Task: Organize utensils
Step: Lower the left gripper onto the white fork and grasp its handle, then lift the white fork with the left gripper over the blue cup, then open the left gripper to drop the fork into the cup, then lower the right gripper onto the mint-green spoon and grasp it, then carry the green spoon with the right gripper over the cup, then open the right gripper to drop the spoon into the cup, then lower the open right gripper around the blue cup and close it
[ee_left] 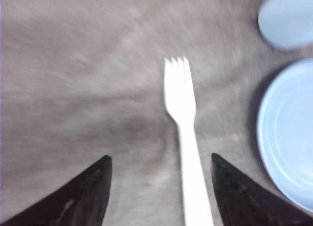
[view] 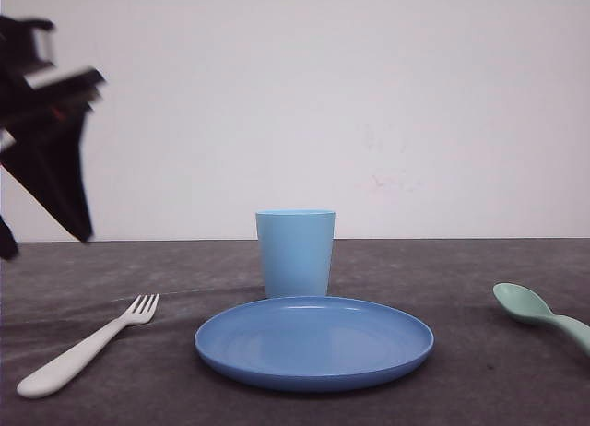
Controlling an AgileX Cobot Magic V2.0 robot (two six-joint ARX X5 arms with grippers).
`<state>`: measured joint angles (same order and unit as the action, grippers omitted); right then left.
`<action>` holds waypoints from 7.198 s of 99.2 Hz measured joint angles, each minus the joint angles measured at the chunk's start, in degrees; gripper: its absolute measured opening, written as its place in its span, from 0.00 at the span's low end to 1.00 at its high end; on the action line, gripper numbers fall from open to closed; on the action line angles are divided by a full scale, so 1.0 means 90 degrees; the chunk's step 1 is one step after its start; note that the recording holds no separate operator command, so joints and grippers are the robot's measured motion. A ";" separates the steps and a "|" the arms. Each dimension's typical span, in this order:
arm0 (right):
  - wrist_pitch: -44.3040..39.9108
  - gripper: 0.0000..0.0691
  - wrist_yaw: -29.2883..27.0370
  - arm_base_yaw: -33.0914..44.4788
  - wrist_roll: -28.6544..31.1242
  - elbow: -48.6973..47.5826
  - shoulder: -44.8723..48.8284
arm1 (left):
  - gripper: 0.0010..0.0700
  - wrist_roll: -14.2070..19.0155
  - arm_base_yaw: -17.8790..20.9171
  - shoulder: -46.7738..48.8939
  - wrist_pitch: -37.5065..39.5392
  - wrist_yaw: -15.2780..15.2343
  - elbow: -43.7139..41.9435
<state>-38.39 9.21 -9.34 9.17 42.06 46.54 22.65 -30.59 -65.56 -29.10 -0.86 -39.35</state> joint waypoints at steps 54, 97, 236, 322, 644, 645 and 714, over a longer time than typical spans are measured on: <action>0.0002 0.44 -0.0002 -0.0005 0.0000 0.0000 0.0058 | 0.39 0.0510 -0.0937 -0.1455 0.0942 -0.0695 -0.0005; 0.0000 0.44 -0.0002 -0.0005 0.0000 0.0000 0.0058 | 0.05 0.0585 -0.1010 -0.1722 0.1030 -0.0889 -0.0068; 0.0580 0.44 -0.0019 -0.0005 -0.0087 0.0002 0.0058 | 0.05 -0.1287 -0.1377 -0.3655 0.7492 -0.1574 -0.0838; -0.0435 0.44 -0.0384 -0.1231 0.0408 0.0010 0.0969 | 0.41 -0.1275 -0.1379 -0.0804 0.4787 -0.1571 -0.0906; 0.3451 0.54 -0.1987 -0.3759 0.0364 0.2115 0.4631 | 0.41 -0.0889 -0.1467 0.2042 0.0755 -0.1535 -0.0908; 0.3398 0.54 -0.1974 -0.3764 0.0364 0.2115 0.4573 | 0.41 -0.0889 -0.1467 0.2042 0.0755 -0.1535 -0.0908; 0.0697 0.98 -0.1936 -0.4291 0.1574 0.2115 0.3866 | 0.41 -0.0816 -0.1472 0.2042 0.0736 -0.1535 -0.0908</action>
<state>-32.12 -8.21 -47.97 23.33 61.10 81.34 15.31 -43.83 -47.18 -22.48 -14.68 -47.53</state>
